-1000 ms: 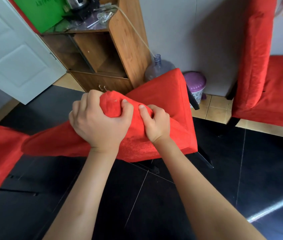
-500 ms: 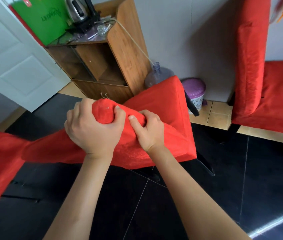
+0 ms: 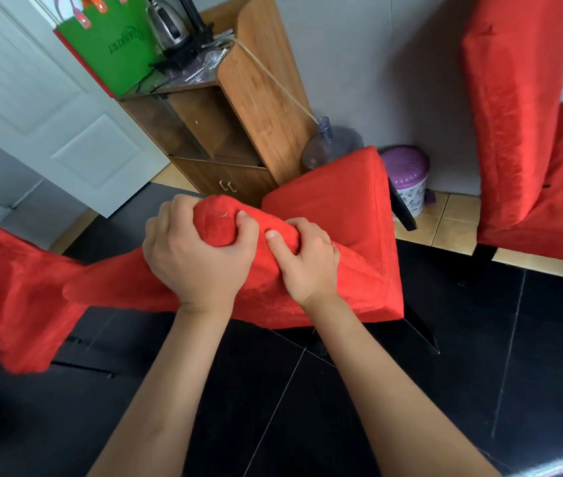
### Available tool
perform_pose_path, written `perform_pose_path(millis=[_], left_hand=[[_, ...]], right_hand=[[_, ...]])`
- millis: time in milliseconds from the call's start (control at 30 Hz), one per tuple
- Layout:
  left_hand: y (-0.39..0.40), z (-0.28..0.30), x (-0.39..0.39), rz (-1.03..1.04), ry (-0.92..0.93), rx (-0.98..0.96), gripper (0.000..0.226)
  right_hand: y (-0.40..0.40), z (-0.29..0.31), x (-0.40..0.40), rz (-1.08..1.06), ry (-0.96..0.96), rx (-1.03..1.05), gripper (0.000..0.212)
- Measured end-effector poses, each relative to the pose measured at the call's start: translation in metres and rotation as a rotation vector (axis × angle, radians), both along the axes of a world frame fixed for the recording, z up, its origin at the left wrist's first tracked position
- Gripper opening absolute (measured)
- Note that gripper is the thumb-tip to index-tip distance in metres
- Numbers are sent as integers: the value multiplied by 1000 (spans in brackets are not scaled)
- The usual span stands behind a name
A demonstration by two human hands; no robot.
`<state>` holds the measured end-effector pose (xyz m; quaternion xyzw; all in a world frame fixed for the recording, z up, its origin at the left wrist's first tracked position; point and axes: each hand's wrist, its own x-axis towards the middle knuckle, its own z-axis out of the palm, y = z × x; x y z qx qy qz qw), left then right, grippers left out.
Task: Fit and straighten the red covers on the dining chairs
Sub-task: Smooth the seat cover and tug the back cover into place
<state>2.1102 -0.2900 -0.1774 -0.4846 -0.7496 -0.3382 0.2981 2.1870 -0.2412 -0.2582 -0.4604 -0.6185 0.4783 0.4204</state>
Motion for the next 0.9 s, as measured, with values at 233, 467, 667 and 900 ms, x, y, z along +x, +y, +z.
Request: perform_pose_path(millis=[233, 467, 667, 900], left_hand=[[8, -6, 38, 3, 38, -1, 40], [15, -14, 75, 9, 71, -31, 41], [18, -19, 91, 2, 103, -32, 40], [19, -24, 107, -13, 124, -45, 38]], right_hand=[[4, -7, 35, 14, 67, -24, 79], [6, -16, 70, -1, 111, -48, 81], [7, -21, 84, -7, 137, -67, 82], [6, -30, 96, -52, 178, -69, 81]])
